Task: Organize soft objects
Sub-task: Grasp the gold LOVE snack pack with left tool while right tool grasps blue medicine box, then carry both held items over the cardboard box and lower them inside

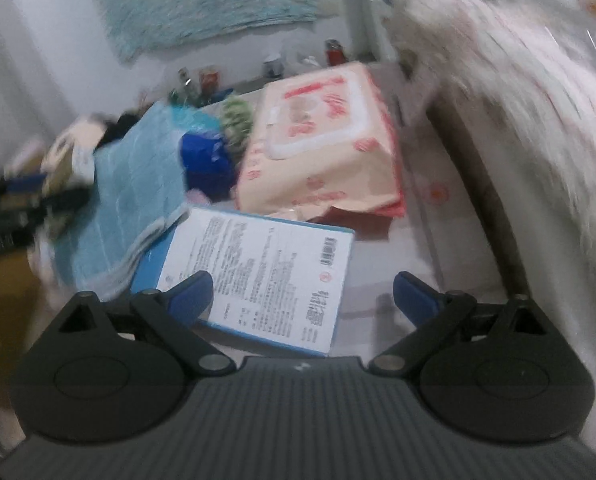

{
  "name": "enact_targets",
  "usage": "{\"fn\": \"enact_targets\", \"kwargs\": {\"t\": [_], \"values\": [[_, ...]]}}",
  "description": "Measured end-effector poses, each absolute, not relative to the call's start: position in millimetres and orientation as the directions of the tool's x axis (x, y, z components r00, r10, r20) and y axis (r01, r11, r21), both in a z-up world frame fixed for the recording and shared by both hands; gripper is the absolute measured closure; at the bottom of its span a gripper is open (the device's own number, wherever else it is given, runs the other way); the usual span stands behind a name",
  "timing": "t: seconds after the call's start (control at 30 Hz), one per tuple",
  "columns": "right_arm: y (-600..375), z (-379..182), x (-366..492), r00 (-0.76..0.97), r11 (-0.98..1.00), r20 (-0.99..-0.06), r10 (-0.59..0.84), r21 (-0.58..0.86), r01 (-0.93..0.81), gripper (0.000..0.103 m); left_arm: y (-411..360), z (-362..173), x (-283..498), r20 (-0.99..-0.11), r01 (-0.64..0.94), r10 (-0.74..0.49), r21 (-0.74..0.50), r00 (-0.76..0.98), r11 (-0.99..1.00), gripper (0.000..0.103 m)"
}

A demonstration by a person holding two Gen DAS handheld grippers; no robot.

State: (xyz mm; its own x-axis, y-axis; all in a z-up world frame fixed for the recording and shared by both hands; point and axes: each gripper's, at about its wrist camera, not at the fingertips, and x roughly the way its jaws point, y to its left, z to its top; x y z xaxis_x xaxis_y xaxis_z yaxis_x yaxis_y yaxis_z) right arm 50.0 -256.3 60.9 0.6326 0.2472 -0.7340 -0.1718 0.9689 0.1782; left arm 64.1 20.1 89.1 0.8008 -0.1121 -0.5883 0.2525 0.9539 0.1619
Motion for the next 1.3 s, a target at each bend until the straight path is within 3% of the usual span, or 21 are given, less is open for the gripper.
{"fn": "enact_targets", "kwargs": {"t": [0.17,0.33,0.47,0.5,0.53,0.63,0.77,1.0,1.17,1.3], "values": [[-224,70,47,0.583,0.860,-0.753,0.306,-0.045,-0.509,0.006,29,98,48,-0.578,0.279,-0.170,0.105,0.798,0.955,0.038],[-200,64,69,0.510,0.654,-0.806,0.300,-0.215,-0.725,0.006,27,102,32,-0.563,0.312,-0.201,0.106,0.802,0.944,0.038],[-181,55,95,0.399,0.515,-0.875,0.274,-0.217,-0.829,0.005,28,106,25,-0.552,0.306,-0.196,0.115,0.811,0.945,0.038],[-180,57,101,0.362,0.531,-0.887,0.287,-0.167,-0.831,0.007,29,108,24,-0.552,0.304,-0.196,0.111,0.811,0.946,0.038],[-179,58,105,0.341,0.538,-0.896,0.286,-0.144,-0.830,0.019,31,111,23,-0.552,0.303,-0.198,0.105,0.810,0.947,0.038],[-181,64,94,0.311,0.539,-0.895,0.320,-0.097,-0.836,0.022,38,117,19,-0.550,0.293,-0.200,0.085,0.811,0.952,0.038],[-184,64,54,0.281,0.517,-0.885,0.370,-0.056,-0.854,0.024,48,125,13,-0.546,0.282,-0.201,0.067,0.813,0.957,0.038],[-218,90,30,0.429,0.747,-0.814,0.391,0.007,-0.665,0.025,69,149,-17,-0.578,0.270,-0.204,0.030,0.790,0.962,0.038],[-219,134,5,0.617,0.850,-0.673,0.408,0.033,-0.526,0.025,107,180,-57,-0.563,0.192,-0.179,-0.037,0.807,0.981,0.038],[-190,164,1,0.588,0.804,-0.616,0.524,0.131,-0.580,0.025,147,204,-84,-0.567,0.079,-0.103,-0.066,0.817,0.995,0.038]]}}
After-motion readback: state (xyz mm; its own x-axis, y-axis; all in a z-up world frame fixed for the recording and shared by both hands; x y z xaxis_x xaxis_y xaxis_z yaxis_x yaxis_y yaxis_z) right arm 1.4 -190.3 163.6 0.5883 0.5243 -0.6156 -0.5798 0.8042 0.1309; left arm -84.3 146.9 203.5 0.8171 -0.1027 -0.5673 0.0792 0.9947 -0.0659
